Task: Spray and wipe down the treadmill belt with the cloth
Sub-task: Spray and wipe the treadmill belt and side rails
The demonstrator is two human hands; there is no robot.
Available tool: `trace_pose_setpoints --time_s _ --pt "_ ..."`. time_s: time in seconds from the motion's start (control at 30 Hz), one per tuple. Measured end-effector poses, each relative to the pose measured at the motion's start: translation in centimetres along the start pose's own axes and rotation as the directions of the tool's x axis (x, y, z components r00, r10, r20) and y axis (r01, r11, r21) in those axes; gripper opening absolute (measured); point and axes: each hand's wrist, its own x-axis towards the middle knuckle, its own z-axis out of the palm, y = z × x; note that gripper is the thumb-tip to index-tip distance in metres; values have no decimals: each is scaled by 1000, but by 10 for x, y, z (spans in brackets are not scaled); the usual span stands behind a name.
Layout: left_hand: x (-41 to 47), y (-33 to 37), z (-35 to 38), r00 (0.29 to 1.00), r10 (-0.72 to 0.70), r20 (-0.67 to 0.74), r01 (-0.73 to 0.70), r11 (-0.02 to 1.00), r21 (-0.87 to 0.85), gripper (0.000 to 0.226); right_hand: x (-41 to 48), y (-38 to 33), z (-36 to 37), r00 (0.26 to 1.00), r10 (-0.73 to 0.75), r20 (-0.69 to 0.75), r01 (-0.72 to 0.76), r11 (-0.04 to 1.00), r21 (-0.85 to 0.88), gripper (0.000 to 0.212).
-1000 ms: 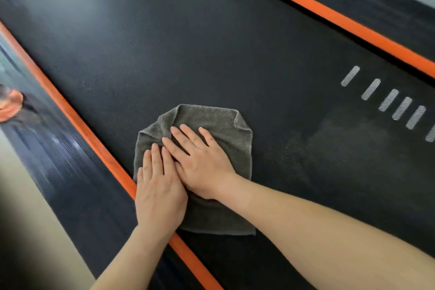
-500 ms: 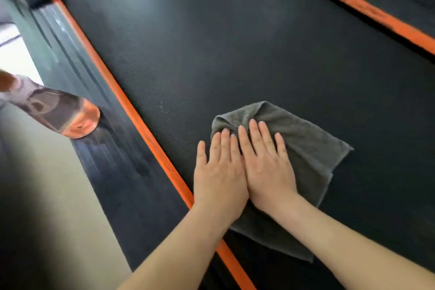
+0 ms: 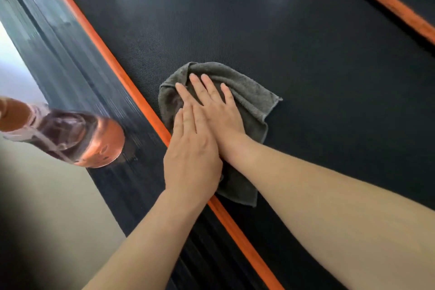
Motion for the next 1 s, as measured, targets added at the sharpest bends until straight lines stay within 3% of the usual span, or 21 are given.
trace_pose_setpoints --time_s 0.13,0.3,0.37,0.47,0.53,0.63,0.77,0.9,1.0 --pt "-30 33 36 989 128 -73 -133 989 -62 65 -63 46 -1 997 25 71 -27 999 18 67" --pt "-74 119 74 960 261 100 -247 960 -133 65 -177 129 1 951 279 132 -281 960 -1 66" --pt "-79 146 77 953 269 141 -250 959 -136 65 -215 150 0 908 404 107 -408 913 16 61" --pt "-65 145 79 980 159 122 -142 980 -139 61 -213 138 12 859 506 81 -511 857 60 60" --pt "-59 123 80 992 101 80 -93 991 -97 60 -188 117 14 874 486 18 -485 869 96 60" --pt "-60 86 82 996 40 75 -40 999 6 64 -165 100 16 961 274 41 -277 952 129 56" --pt "-68 98 85 997 -2 83 -4 998 68 66 -173 116 10 990 124 66 -134 976 169 54" --pt "-81 141 99 994 24 110 -42 985 167 64 -209 153 12 992 113 55 -121 975 187 55" --pt "-95 186 114 979 120 166 -156 963 220 65 -252 193 19 977 210 37 -213 956 202 56"
